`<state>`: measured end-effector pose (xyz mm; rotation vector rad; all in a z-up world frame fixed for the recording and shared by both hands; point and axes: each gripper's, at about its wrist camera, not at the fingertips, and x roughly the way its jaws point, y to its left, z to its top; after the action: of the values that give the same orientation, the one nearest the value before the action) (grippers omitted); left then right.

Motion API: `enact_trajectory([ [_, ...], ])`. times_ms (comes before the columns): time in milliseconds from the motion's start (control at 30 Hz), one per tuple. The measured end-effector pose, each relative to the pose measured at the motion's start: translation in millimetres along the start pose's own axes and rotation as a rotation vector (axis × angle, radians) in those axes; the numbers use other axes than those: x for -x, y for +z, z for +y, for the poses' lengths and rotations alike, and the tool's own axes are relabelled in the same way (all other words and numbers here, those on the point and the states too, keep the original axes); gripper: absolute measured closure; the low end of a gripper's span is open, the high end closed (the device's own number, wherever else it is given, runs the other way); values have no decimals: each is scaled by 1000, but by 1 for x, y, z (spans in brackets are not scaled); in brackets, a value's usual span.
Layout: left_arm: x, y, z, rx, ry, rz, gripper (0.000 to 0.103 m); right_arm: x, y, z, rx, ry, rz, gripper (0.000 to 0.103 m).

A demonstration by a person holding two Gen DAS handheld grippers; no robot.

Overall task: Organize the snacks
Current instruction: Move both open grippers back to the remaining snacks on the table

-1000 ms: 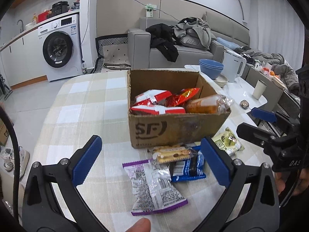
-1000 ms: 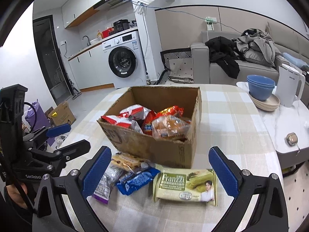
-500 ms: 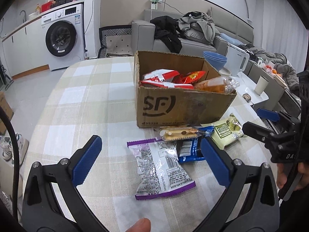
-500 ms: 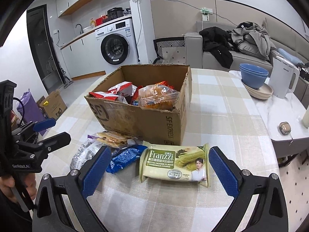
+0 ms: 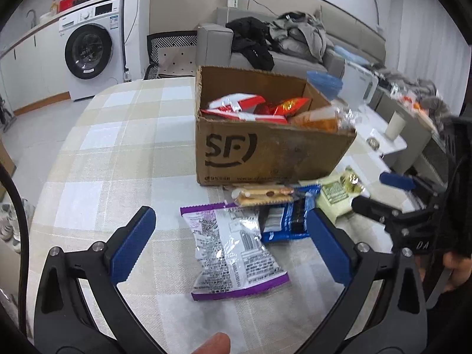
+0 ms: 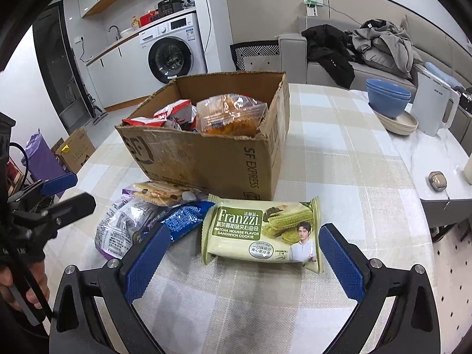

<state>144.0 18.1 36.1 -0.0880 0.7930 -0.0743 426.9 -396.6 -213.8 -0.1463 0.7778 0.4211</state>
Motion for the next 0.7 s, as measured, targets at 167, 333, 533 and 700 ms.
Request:
enact_trajectory([
  [167,-6,-8,4,-36,38,18,1,-7,-2,-8,-19,-17,17,0],
  [333,-13,-8,13,-15,45,28,1,-14,-4,-9,-15,-18,36,0],
  [533,-29,-15,11,-27,56,55,1,-28,-8,0,26,-58,67,0],
  [700,-41,-20,11,-33,79,75,1,-37,-12,9,78,-129,74,0],
])
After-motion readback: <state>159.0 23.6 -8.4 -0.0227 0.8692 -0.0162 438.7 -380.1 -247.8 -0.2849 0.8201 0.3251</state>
